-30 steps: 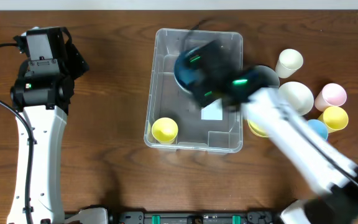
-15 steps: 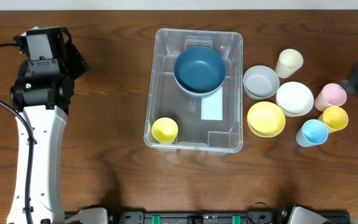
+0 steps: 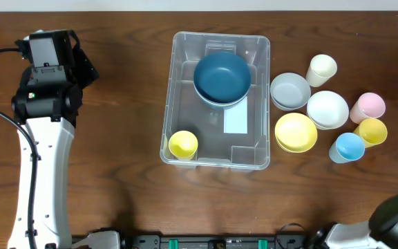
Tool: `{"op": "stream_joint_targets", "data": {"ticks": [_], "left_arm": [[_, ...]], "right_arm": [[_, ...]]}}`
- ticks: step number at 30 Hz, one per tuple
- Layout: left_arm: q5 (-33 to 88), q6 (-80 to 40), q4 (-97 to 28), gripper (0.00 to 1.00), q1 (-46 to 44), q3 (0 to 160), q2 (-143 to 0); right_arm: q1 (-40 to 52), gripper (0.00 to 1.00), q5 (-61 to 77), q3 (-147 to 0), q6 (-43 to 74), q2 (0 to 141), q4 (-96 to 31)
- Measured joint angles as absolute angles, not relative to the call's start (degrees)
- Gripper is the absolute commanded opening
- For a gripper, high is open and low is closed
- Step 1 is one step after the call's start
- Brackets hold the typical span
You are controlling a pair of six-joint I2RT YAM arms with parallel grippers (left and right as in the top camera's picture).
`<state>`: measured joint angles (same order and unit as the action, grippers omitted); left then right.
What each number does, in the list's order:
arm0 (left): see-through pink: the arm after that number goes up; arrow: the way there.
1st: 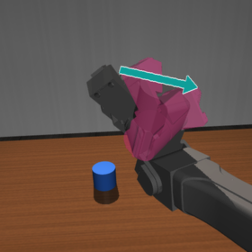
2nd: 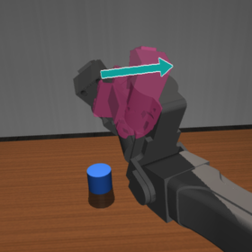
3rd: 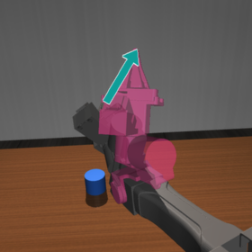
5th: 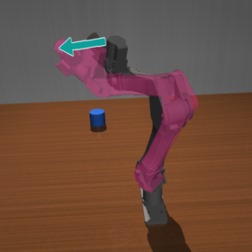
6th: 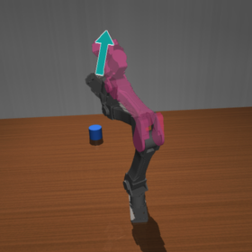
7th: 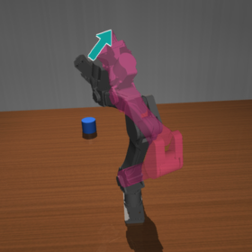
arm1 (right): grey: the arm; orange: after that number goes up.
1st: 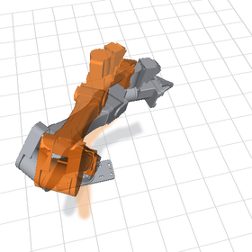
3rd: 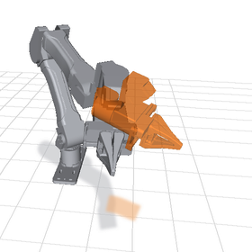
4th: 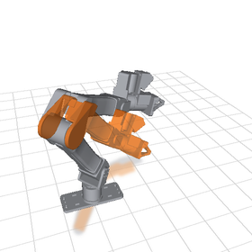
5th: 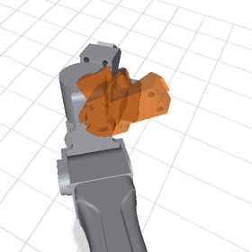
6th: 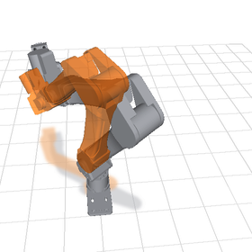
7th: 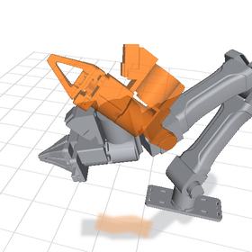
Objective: Pack container
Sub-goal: 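Reach the right gripper to the pink cup and grasp its rim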
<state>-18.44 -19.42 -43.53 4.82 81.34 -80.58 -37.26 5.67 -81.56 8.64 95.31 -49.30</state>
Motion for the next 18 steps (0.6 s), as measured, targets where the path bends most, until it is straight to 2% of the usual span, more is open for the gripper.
{"op": "stream_joint_targets", "data": {"ticks": [15, 16, 17, 18], "left_arm": [[-18.4, -19.4, -43.5, 0.98, 4.8, 81.3, -80.6], [-18.4, -19.4, -43.5, 0.98, 4.8, 81.3, -80.6], [-18.4, -19.4, -43.5, 0.98, 4.8, 81.3, -80.6], [-18.4, -19.4, -43.5, 0.98, 4.8, 81.3, -80.6]], "right_arm": [[-36.7, 0.51, 15.0, -81.5, 2.7, 110.2, -42.9], [-36.4, 0.48, 15.0, -81.5, 2.6, 111.0, -42.7], [-36.1, 0.38, 15.2, -81.5, 2.3, 111.5, -42.5], [-35.7, 0.22, 15.4, -81.5, 2.4, 112.1, -42.3]]}}
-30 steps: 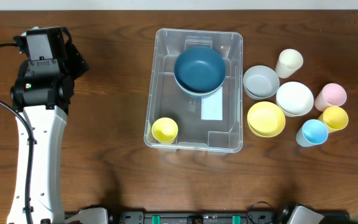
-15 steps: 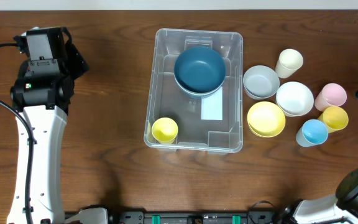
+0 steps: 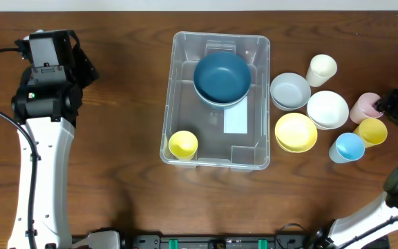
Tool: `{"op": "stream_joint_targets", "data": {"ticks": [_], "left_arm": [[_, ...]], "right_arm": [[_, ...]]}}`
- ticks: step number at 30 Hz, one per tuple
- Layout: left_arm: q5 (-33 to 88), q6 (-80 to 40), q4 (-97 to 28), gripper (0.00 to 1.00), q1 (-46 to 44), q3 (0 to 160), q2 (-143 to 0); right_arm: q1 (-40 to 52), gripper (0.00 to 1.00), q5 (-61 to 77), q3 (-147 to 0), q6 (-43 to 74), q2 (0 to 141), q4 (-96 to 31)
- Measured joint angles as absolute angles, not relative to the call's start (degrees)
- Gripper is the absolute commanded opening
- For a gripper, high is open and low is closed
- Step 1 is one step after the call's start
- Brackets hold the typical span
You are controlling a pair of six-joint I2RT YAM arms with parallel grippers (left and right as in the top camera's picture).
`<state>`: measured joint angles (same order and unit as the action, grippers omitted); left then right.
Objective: Pack container
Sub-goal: 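Reach the right gripper to the pink cup and grasp its rim, then carry the pink cup into the container and insert it into the yellow cup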
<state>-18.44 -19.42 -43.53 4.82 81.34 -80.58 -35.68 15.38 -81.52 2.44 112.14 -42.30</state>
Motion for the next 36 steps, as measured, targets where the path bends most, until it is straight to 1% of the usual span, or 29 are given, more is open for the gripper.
{"op": "stream_joint_targets", "data": {"ticks": [2, 4, 7, 11, 17, 21, 24, 26, 30, 36], "left_arm": [[-18.4, -19.4, -43.5, 0.98, 4.8, 81.3, -80.6], [-18.4, -19.4, -43.5, 0.98, 4.8, 81.3, -80.6], [-18.4, -19.4, -43.5, 0.98, 4.8, 81.3, -80.6], [-18.4, -19.4, -43.5, 0.98, 4.8, 81.3, -80.6], [-18.4, -19.4, -43.5, 0.98, 4.8, 81.3, -80.6], [-18.4, -19.4, -43.5, 0.98, 4.8, 81.3, -80.6], [-18.4, -19.4, -43.5, 0.98, 4.8, 81.3, -80.6], [-18.4, -19.4, -43.5, 0.98, 4.8, 81.3, -80.6], [-18.4, -19.4, -43.5, 0.98, 4.8, 81.3, -80.6], [-18.4, -19.4, -43.5, 0.98, 4.8, 81.3, -80.6]], "right_arm": [[-34.9, 0.09, 15.5, -81.5, 2.0, 113.1, -42.0], [-34.2, 0.01, 15.7, -81.5, 1.8, 113.6, -41.7], [-33.2, 0.01, 15.9, -81.6, 1.9, 113.9, -41.5], [-32.9, 0.01, 15.9, -83.7, 1.9, 113.8, -44.5], [-32.2, 0.01, 15.7, -93.5, 1.9, 110.5, -52.4], [-28.4, 0.01, 15.5, -101.4, 1.4, 104.9, -59.8], [-22.4, 0.01, 15.6, -104.4, 0.8, 100.4, -63.0], [-16.6, 0.01, 15.7, -105.1, 0.7, 97.8, -64.7], [-3.3, 0.01, 15.8, -105.2, 0.5, 96.0, -66.5], [17.8, 0.01, 13.7, -105.2, 0.3, 98.2, -66.4]]}}
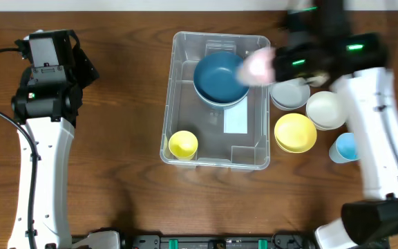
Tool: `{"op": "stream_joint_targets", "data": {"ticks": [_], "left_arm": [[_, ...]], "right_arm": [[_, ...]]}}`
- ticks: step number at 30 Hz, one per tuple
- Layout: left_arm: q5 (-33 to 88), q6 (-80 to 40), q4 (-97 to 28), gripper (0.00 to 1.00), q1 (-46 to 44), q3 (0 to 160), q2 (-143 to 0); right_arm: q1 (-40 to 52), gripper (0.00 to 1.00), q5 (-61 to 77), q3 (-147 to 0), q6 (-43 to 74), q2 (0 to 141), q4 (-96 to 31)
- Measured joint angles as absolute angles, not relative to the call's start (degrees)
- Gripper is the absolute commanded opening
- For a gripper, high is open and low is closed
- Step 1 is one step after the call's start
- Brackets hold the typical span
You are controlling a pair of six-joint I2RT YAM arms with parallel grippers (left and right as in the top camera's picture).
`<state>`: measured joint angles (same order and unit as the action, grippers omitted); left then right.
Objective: Pack container
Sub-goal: 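Carry the pink cup into the container and insert it into the yellow cup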
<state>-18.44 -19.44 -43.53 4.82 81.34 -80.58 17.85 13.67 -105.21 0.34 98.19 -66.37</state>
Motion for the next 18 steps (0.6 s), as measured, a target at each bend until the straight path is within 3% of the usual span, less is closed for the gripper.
{"op": "stream_joint_targets", "data": {"ticks": [9, 18], "left_arm": [[-18.4, -19.4, -43.5, 0.98, 4.8, 81.3, -80.6], [-18.4, -19.4, -43.5, 0.98, 4.8, 81.3, -80.6]], "right_arm": [[40.5, 0.01, 5.9, -105.2, 0.3, 104.0, -65.6], [47.3, 0.01, 0.3, -105.2, 0.4, 109.5, -66.5]]}}
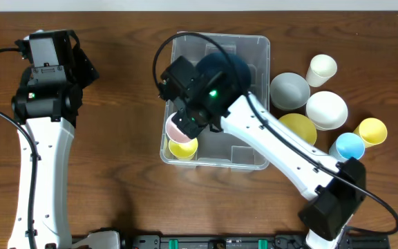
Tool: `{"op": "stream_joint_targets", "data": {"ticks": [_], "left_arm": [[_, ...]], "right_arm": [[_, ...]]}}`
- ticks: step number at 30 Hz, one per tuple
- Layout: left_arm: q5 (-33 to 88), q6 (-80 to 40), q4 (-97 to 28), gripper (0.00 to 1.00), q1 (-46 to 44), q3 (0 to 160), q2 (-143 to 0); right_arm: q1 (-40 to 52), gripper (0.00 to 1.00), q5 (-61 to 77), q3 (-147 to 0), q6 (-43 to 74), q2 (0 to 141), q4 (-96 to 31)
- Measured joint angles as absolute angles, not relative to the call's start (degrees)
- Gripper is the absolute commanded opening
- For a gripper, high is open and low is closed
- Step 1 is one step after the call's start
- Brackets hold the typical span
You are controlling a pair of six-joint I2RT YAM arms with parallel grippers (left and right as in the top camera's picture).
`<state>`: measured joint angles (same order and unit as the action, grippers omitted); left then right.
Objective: Pack container
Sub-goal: 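Carry the pink cup into the container and insert it into the yellow cup, then open the right gripper and withdraw it to the right side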
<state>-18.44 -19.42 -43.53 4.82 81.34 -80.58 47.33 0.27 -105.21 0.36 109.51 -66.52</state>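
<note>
A clear plastic container (262, 43) sits mid-table. Inside it are a dark blue bowl (232, 68), partly hidden by my right arm, and a yellow cup (184, 148) in the front-left corner. My right gripper (185, 122) reaches across the container and is shut on a pink cup (175, 127). It holds that cup at the back edge of the yellow cup, overlapping it. My left gripper (83, 66) stays far left, away from the container, and its jaws are not clear from above.
Right of the container stand a grey bowl (289, 90), a white bowl (327, 109), a yellow bowl (298, 128), a cream cup (322, 69), a yellow cup (371, 130) and a blue cup (349, 146). A white label lies on the container floor.
My right gripper, with the pink cup in it, has gone from the container's back-right rim beside the blue bowl to the front-left corner over the yellow cup.
The pink cup first stood among the cups at the far right, with my right gripper at the frame edge. Then the gripper was at the cup. Later it held the cup over the container's right rim, and now holds it over the yellow cup inside. The left arm stayed still.
</note>
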Motion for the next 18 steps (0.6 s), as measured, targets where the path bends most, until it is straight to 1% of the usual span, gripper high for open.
{"op": "stream_joint_targets", "data": {"ticks": [5, 11, 18], "left_arm": [[-18.4, -19.4, -43.5, 0.98, 4.8, 81.3, -80.6], [-18.4, -19.4, -43.5, 0.98, 4.8, 81.3, -80.6], [-18.4, -19.4, -43.5, 0.98, 4.8, 81.3, -80.6]], "right_arm": [[47.6, 0.06, -0.3, -105.2, 0.4, 109.8, -66.6], [47.6, 0.02, -0.5, -105.2, 0.4, 109.8, -67.1], [47.6, 0.02, 0.2, -105.2, 0.4, 109.8, -68.7]]}}
